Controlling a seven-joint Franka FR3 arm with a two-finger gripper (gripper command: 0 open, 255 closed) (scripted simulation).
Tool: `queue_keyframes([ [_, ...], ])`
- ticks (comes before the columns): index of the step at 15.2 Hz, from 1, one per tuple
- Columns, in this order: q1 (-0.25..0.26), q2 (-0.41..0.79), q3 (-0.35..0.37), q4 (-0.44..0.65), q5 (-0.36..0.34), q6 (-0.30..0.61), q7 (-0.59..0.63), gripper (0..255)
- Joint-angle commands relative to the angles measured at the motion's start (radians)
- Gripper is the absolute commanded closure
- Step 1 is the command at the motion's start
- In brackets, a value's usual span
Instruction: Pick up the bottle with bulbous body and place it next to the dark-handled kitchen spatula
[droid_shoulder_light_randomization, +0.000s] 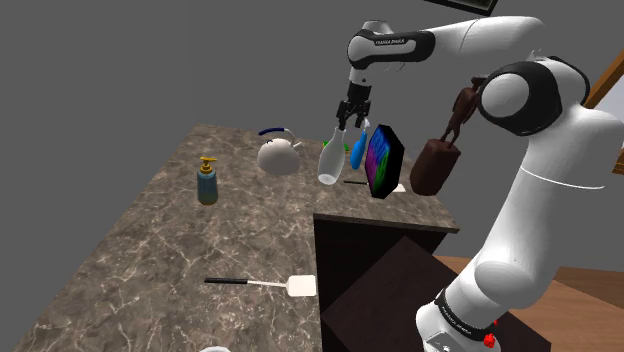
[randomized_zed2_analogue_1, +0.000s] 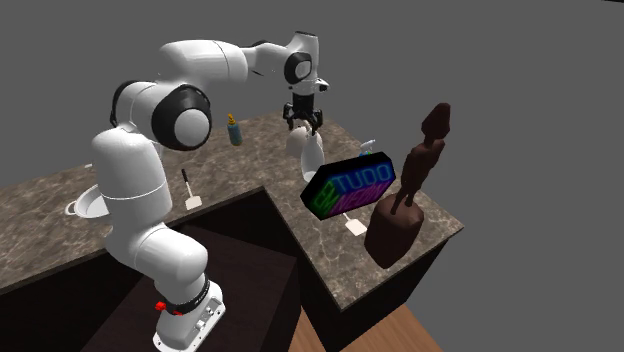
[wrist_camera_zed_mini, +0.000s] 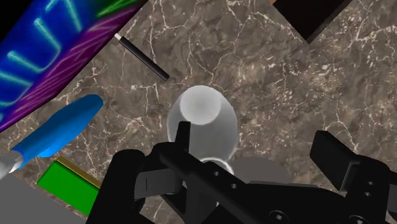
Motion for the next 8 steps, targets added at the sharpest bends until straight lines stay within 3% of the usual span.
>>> queue_keyframes([
  [1, -0.012, 0.088, 0.0, 0.1, 0.014, -0.01, -0.015, 0],
  [4, -0.04, 0.227, 0.001, 0.281, 0.036, -0.047, -0.036, 0],
  [8, -0.039, 0.228, 0.002, 0.242, 0.036, -0.007, -0.037, 0],
])
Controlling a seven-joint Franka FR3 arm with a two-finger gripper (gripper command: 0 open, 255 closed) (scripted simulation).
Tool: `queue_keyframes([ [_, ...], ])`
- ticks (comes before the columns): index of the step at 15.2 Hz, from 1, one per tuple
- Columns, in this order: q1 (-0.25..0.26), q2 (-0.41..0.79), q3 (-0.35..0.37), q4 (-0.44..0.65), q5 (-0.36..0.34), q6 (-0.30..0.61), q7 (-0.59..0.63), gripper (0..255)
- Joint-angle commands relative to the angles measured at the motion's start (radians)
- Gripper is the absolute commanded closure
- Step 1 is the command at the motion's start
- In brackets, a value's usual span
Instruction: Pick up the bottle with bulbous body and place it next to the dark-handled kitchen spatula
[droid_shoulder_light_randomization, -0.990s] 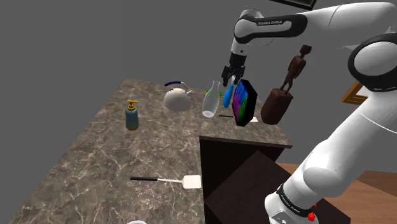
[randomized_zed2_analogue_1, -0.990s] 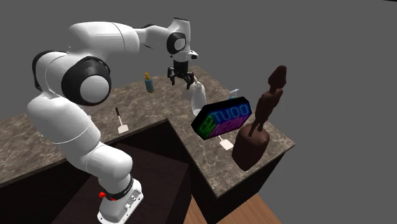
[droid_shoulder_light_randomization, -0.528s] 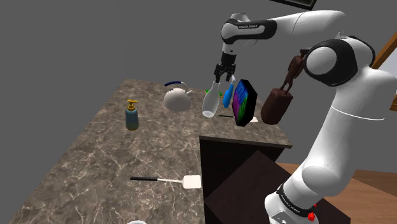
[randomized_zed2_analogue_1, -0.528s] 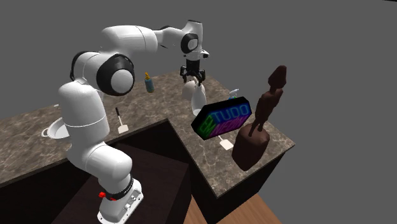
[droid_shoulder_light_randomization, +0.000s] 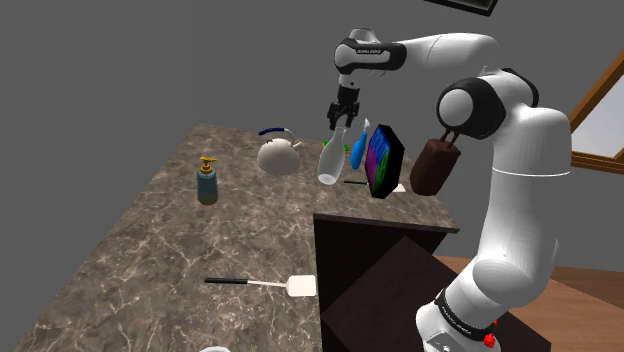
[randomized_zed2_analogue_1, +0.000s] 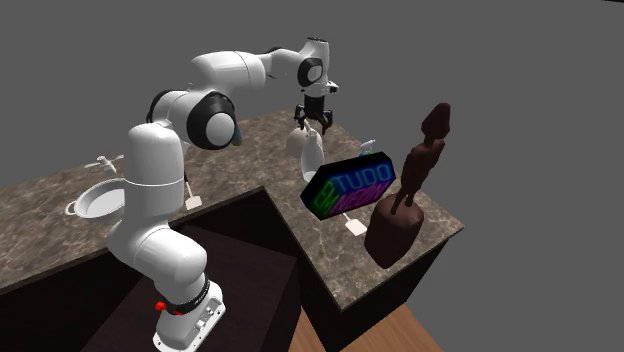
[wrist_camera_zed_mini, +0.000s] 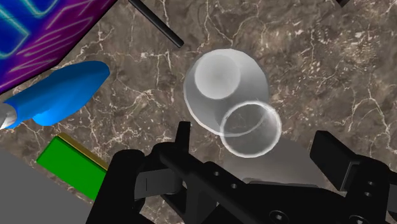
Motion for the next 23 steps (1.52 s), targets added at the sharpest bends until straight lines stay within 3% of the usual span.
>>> queue_keyframes([
  [1, 0.0, 0.003, 0.0, -0.02, 0.001, 0.023, -0.002, 0],
  [4, 0.003, 0.004, 0.001, -0.067, 0.002, 0.071, -0.003, 0],
  [12, 0.003, 0.004, 0.001, -0.067, 0.002, 0.071, -0.003, 0],
  [13, 0.003, 0.004, 0.001, -0.067, 0.002, 0.071, -0.003, 255],
  [23, 0.003, 0.002, 0.001, -0.056, 0.001, 0.058, -0.003, 255],
])
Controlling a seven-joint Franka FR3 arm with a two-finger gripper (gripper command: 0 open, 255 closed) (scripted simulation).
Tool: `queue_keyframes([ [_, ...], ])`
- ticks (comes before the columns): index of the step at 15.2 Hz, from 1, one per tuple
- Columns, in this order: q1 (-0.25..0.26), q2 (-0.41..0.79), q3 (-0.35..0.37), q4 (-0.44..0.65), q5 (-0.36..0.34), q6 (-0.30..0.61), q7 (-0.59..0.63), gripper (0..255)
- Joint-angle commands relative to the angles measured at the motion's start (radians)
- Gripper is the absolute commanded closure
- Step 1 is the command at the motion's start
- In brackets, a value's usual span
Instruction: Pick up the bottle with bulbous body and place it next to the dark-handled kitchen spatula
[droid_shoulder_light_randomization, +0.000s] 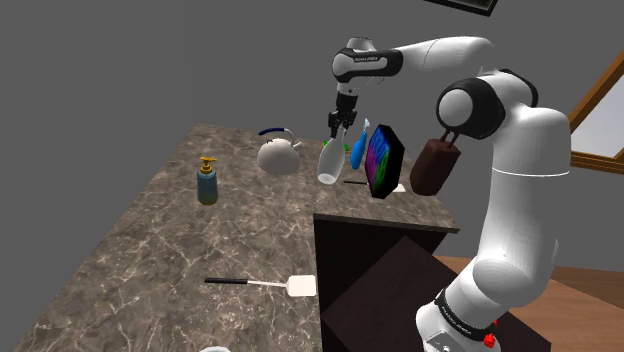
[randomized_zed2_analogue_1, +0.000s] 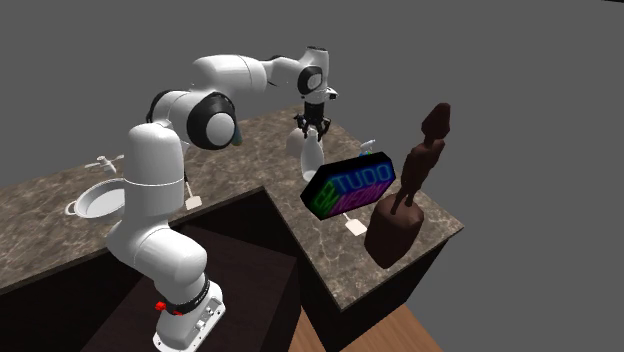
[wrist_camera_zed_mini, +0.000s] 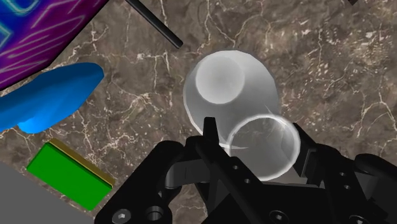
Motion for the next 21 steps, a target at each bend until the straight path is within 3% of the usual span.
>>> queue_keyframes([
  [1, -0.001, -0.002, -0.001, 0.017, -0.001, -0.019, 0.0, 255],
  [15, -0.014, 0.005, -0.003, 0.214, -0.001, -0.208, 0.006, 255],
  [21, 0.093, -0.159, 0.024, -0.026, -0.036, -0.126, 0.123, 255],
])
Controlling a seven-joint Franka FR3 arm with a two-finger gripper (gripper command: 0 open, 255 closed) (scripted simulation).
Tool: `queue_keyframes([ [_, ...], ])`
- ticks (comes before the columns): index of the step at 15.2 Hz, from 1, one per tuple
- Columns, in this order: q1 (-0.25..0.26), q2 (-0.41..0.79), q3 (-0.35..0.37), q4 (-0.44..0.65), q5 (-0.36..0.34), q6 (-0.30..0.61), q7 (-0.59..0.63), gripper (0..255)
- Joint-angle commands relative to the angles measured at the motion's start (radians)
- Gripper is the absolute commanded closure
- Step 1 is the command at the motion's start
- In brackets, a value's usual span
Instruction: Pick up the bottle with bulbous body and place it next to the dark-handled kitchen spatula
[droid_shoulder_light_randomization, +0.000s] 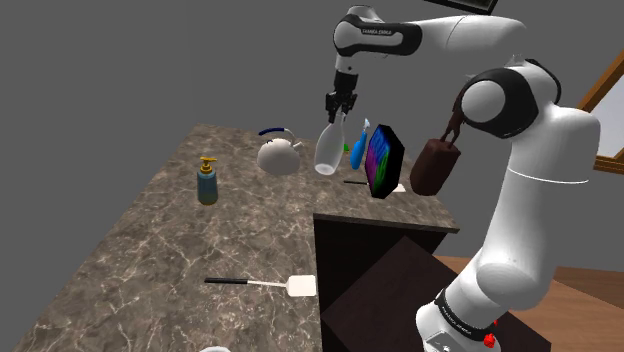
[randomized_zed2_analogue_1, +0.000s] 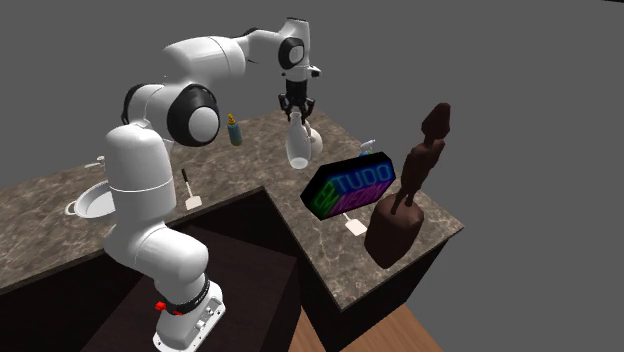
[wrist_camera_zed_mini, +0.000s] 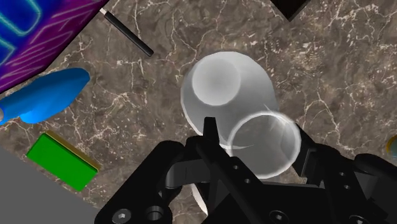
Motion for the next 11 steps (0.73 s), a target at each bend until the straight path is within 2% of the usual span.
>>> queue_keyframes([
  [1, 0.034, -0.05, 0.012, -0.074, -0.011, 0.027, 0.043, 255],
  [11, 0.174, -0.211, 0.096, -0.288, -0.038, 0.089, 0.263, 255],
])
